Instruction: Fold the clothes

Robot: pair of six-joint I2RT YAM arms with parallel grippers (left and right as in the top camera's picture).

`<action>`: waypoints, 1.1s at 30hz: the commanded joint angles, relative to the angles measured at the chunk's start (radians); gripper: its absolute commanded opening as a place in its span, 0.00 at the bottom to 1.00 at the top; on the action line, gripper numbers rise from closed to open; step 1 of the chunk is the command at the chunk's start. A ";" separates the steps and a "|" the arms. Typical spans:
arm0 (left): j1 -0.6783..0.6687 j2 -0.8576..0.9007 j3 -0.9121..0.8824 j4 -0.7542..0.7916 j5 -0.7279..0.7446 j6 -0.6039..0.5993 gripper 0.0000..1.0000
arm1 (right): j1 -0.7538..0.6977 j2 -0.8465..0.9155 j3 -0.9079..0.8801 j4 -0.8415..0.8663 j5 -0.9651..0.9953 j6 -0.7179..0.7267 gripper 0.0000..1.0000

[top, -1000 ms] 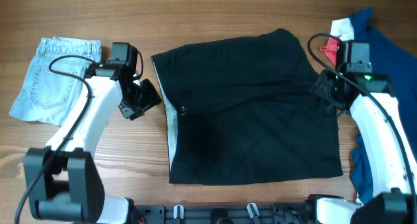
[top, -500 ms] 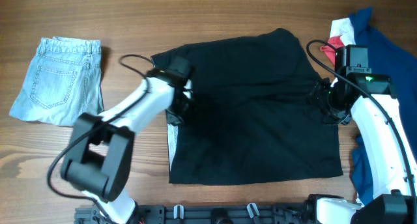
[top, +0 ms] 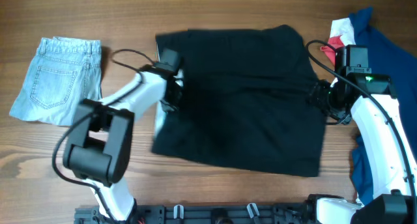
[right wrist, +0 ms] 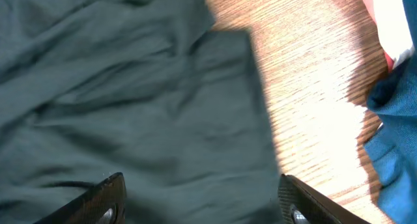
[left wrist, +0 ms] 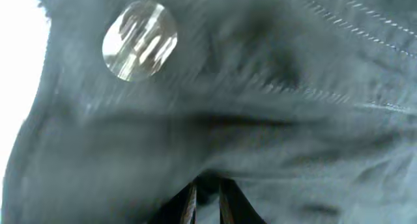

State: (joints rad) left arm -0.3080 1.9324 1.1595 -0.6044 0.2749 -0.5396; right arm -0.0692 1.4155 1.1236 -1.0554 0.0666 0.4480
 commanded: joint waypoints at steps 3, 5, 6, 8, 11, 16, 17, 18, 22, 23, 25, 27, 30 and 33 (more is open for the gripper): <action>0.139 0.076 -0.026 0.014 -0.164 -0.010 0.17 | -0.002 0.001 0.000 -0.003 -0.016 -0.011 0.76; 0.150 0.072 -0.026 -0.017 -0.135 -0.010 0.20 | -0.002 0.001 0.000 -0.010 -0.028 -0.033 0.76; 0.151 0.061 -0.026 -0.051 -0.085 0.013 0.22 | -0.002 0.001 0.000 -0.016 -0.043 -0.046 0.76; 0.150 0.024 -0.014 -0.134 -0.039 0.039 0.25 | -0.002 0.001 0.000 -0.014 -0.062 -0.073 0.77; 0.149 -0.071 0.010 -0.264 -0.040 0.053 0.28 | -0.002 0.001 0.000 -0.006 -0.105 -0.116 0.78; 0.149 -0.254 0.010 -0.422 -0.076 0.037 0.33 | -0.002 0.000 -0.007 -0.068 -0.140 -0.096 0.78; 0.149 -0.269 0.010 -0.455 -0.088 0.031 0.34 | -0.002 0.000 -0.019 -0.077 -0.140 -0.080 0.79; 0.149 -0.277 0.010 -0.489 -0.090 0.031 0.34 | -0.002 0.000 -0.040 -0.084 -0.148 -0.074 0.78; 0.146 -0.278 -0.024 -0.608 -0.089 0.031 0.39 | 0.010 0.000 -0.235 0.019 -0.293 -0.051 0.75; 0.146 -0.278 -0.036 -0.608 -0.089 0.031 0.44 | 0.012 0.001 -0.282 0.072 -0.293 -0.048 0.75; 0.146 -0.278 -0.059 -0.592 -0.089 0.031 0.44 | 0.012 0.001 -0.356 0.170 -0.300 -0.017 0.73; 0.146 -0.278 -0.068 -0.585 -0.089 0.031 0.44 | 0.012 0.001 -0.412 0.259 -0.325 -0.018 0.69; 0.146 -0.278 -0.069 -0.577 -0.089 0.031 0.45 | 0.012 0.002 -0.438 0.344 -0.329 -0.018 0.66; 0.146 -0.278 -0.069 -0.571 -0.089 0.031 0.45 | 0.012 0.009 -0.438 0.419 -0.321 -0.010 0.63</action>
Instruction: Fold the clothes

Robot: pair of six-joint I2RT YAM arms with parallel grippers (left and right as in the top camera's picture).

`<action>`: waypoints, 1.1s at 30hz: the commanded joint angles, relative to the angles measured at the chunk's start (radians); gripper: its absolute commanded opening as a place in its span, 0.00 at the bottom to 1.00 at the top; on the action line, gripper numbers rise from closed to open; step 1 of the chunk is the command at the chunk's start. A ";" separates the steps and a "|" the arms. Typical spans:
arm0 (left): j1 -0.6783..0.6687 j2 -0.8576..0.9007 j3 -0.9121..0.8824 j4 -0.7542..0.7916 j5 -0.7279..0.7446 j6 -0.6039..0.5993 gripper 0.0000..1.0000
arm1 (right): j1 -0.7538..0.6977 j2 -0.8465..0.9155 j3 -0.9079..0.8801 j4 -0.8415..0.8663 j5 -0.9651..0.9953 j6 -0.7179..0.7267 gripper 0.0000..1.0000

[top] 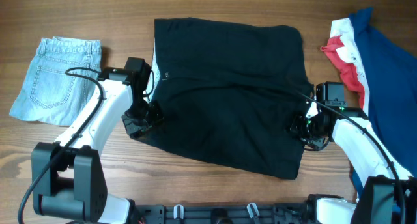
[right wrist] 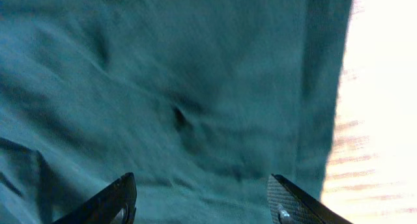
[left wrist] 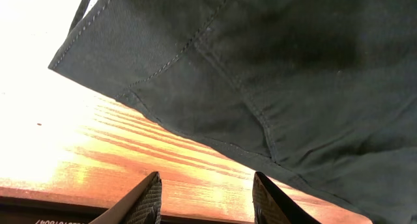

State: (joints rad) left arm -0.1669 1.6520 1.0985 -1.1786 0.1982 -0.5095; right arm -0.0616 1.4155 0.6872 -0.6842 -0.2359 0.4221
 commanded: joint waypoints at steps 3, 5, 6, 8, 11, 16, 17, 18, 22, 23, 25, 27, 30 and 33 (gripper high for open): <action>0.005 0.002 -0.008 0.003 -0.012 0.001 0.46 | 0.004 0.061 -0.002 0.074 -0.013 0.027 0.62; 0.005 0.002 -0.008 0.004 -0.012 0.001 0.46 | 0.004 0.124 -0.002 0.091 -0.013 0.023 0.61; 0.005 0.002 -0.008 0.005 -0.012 0.001 0.46 | 0.004 0.152 -0.002 0.103 -0.013 0.022 0.62; 0.005 0.002 -0.008 0.008 -0.012 0.001 0.46 | 0.004 0.216 -0.002 0.138 -0.013 0.023 0.59; 0.005 0.002 -0.008 0.008 -0.012 0.001 0.46 | 0.004 0.301 -0.002 0.226 0.004 0.028 0.51; 0.005 0.002 -0.008 0.011 -0.012 0.001 0.47 | 0.003 0.337 0.009 0.422 0.065 0.052 0.49; 0.005 0.002 -0.008 0.011 -0.012 0.001 0.47 | -0.001 0.337 0.024 0.425 0.079 0.053 0.49; 0.005 0.002 -0.008 0.010 -0.012 0.001 0.47 | -0.005 0.337 0.042 0.417 0.093 0.052 0.49; 0.006 0.002 -0.008 0.011 -0.013 0.001 0.57 | -0.046 0.337 0.145 0.259 0.224 0.049 0.54; 0.006 0.002 -0.008 0.012 -0.013 0.001 0.60 | -0.060 0.337 0.172 0.219 0.245 0.048 0.56; 0.006 0.002 -0.008 0.013 -0.013 0.001 0.60 | -0.094 0.327 0.254 0.113 0.236 -0.006 0.59; 0.006 0.002 -0.008 0.007 -0.013 0.001 0.65 | -0.100 0.299 0.335 -0.002 0.237 -0.036 0.62; 0.006 0.002 -0.008 -0.045 -0.013 0.001 0.72 | -0.100 0.222 0.413 -0.139 0.235 -0.042 0.65; 0.006 0.002 -0.033 -0.063 -0.008 -0.004 0.78 | -0.100 0.104 0.438 -0.257 0.201 -0.055 0.66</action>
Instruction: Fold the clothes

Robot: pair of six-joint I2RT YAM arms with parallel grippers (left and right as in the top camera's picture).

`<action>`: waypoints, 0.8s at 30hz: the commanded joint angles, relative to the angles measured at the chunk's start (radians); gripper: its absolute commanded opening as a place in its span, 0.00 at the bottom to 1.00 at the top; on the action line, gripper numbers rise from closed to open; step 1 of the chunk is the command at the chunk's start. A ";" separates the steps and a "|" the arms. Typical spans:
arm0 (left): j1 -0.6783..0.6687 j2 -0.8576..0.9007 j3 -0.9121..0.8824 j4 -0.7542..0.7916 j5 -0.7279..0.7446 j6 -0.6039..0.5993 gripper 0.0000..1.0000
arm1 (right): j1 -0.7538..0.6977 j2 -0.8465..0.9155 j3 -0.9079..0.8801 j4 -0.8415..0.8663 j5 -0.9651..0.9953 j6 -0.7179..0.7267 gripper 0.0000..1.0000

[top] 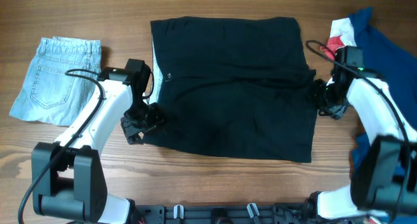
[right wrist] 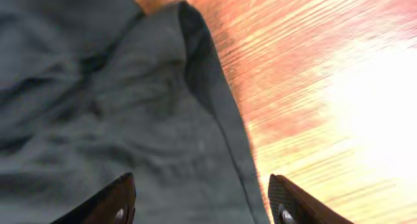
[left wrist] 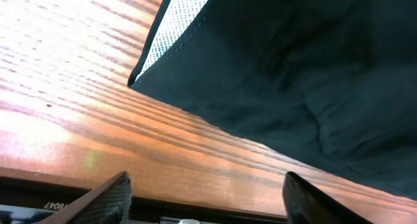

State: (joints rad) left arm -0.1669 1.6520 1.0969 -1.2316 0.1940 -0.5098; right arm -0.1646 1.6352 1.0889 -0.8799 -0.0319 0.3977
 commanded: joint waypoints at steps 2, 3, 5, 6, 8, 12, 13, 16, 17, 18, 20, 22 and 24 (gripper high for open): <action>0.006 0.002 -0.084 0.016 -0.005 -0.050 0.78 | 0.003 -0.185 0.035 -0.128 -0.022 -0.031 0.67; 0.006 0.002 -0.116 0.051 -0.004 -0.082 0.79 | 0.003 -0.215 0.035 -0.158 -0.022 -0.031 0.67; 0.006 0.002 -0.180 0.150 -0.004 -0.150 0.79 | 0.003 -0.253 0.035 -0.196 -0.022 -0.033 0.68; 0.006 0.002 -0.211 0.204 -0.003 -0.196 0.79 | 0.003 -0.266 0.035 -0.213 -0.023 -0.033 0.67; 0.006 0.003 -0.273 0.329 0.011 -0.279 0.78 | 0.003 -0.282 0.035 -0.248 -0.053 -0.045 0.68; 0.006 0.003 -0.309 0.474 0.015 -0.318 0.71 | 0.003 -0.282 0.035 -0.310 -0.097 -0.057 0.67; 0.006 0.003 -0.309 0.488 0.014 -0.318 0.68 | 0.003 -0.282 0.034 -0.325 -0.097 -0.057 0.67; 0.006 0.003 -0.309 0.511 0.002 -0.318 0.47 | 0.004 -0.282 0.018 -0.356 -0.108 -0.058 0.68; 0.006 0.003 -0.309 0.513 0.002 -0.318 0.41 | 0.004 -0.282 0.009 -0.369 -0.119 -0.058 0.68; 0.006 0.003 -0.309 0.513 0.002 -0.318 0.37 | 0.004 -0.282 0.001 -0.375 -0.132 -0.057 0.68; 0.006 0.003 -0.309 0.500 0.003 -0.317 0.16 | 0.004 -0.282 -0.023 -0.380 -0.163 -0.057 0.69; 0.006 0.003 -0.309 0.473 0.003 -0.317 0.05 | 0.004 -0.282 -0.049 -0.383 -0.163 -0.054 0.72; 0.006 0.003 -0.309 0.441 0.002 -0.306 0.04 | 0.004 -0.282 -0.080 -0.384 -0.172 -0.052 0.73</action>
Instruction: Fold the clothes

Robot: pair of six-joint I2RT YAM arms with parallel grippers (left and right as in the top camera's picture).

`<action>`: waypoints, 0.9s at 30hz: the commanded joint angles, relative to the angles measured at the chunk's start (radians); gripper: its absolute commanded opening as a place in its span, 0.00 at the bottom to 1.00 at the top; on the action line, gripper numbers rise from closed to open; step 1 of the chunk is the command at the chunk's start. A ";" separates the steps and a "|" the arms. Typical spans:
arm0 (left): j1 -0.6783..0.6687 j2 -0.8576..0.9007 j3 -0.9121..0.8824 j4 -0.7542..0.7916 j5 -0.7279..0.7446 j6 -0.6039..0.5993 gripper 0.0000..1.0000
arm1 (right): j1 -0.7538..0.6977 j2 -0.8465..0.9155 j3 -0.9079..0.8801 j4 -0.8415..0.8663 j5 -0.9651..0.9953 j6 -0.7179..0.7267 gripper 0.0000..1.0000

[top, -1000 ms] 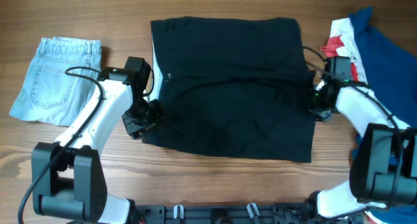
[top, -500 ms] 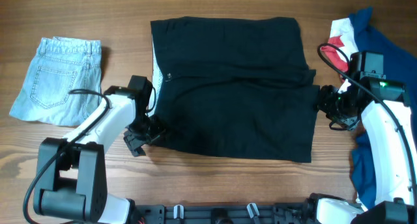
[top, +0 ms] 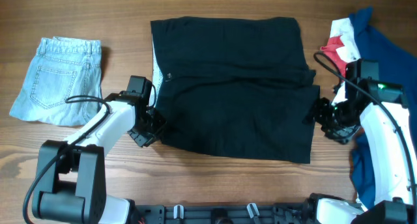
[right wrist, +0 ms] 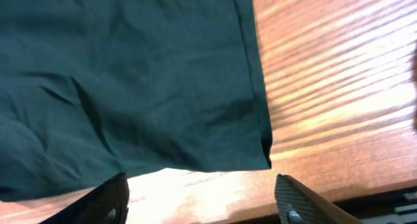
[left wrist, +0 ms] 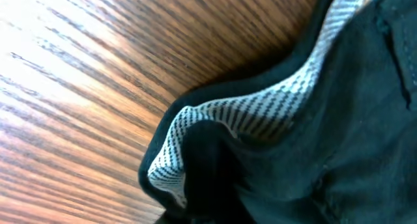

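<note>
A pair of black shorts (top: 228, 87) lies spread flat in the middle of the table. My left gripper (top: 148, 127) is at their front left corner. In the left wrist view that corner (left wrist: 195, 139) is puckered, white mesh lining showing, and runs down into the jaws, which look shut on it; the fingers themselves are hidden. My right gripper (top: 320, 116) sits at the shorts' right edge near the front. It is open (right wrist: 205, 204), with fingers (right wrist: 111, 198) wide apart and the front right corner (right wrist: 264, 160) just ahead of them.
Folded light blue jeans (top: 58, 81) lie at the far left. A heap of blue, red and white clothing (top: 378, 48) fills the right edge beside my right arm. Bare wood (top: 215, 178) runs along the table's front.
My left gripper, open beside the shorts' left hem before, now has the front left corner in its jaws. My right gripper has moved along the right edge toward the front, still open.
At first my left gripper was shut on the shorts' left side and the shorts lay skewed, my right gripper open at their right edge. Then both were open near the front corners. Later the shorts lay squarer. Now the left grips the front left corner.
</note>
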State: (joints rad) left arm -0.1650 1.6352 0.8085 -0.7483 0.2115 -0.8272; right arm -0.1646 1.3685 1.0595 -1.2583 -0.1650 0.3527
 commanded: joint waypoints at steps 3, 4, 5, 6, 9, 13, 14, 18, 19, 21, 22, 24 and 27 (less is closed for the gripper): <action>0.005 0.019 -0.020 -0.092 -0.023 0.020 0.04 | 0.004 -0.015 -0.128 0.004 -0.043 0.075 0.72; 0.005 0.019 -0.020 -0.100 -0.023 0.039 0.04 | 0.004 -0.015 -0.157 0.016 -0.060 0.095 0.72; 0.005 0.019 -0.020 -0.107 -0.023 0.043 0.04 | 0.004 -0.015 -0.186 0.024 -0.093 0.103 0.72; 0.005 0.019 -0.020 -0.111 -0.023 0.047 0.04 | 0.004 -0.015 -0.219 0.040 -0.130 0.103 0.72; 0.004 0.019 -0.020 -0.117 -0.022 0.064 0.04 | 0.004 -0.015 -0.305 0.088 -0.197 0.123 0.73; 0.004 0.019 -0.021 -0.117 -0.023 0.065 0.04 | 0.004 -0.015 -0.386 0.105 -0.196 0.174 0.75; 0.004 0.019 -0.021 -0.116 -0.023 0.065 0.04 | 0.004 -0.015 -0.399 0.106 -0.197 0.183 0.76; 0.004 0.019 -0.020 -0.106 -0.023 0.072 0.05 | 0.004 -0.015 -0.447 0.171 -0.196 0.221 0.75; 0.004 0.019 -0.020 -0.106 -0.022 0.082 0.04 | 0.004 -0.015 -0.456 0.200 -0.195 0.248 0.74; 0.004 0.019 -0.021 -0.114 -0.023 0.087 0.04 | 0.004 -0.015 -0.475 0.268 -0.183 0.292 0.74; 0.004 0.019 -0.021 -0.121 -0.023 0.090 0.04 | 0.004 -0.015 -0.483 0.301 -0.165 0.326 0.73; 0.004 0.019 -0.021 -0.132 -0.023 0.091 0.04 | 0.004 -0.015 -0.488 0.354 -0.121 0.367 0.65; 0.004 0.019 -0.021 -0.145 -0.023 0.095 0.04 | 0.004 -0.015 -0.488 0.390 -0.105 0.373 0.24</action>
State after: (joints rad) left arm -0.1650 1.6371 0.8074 -0.8738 0.2070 -0.7597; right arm -0.1646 1.3674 0.5816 -0.8848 -0.3077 0.6800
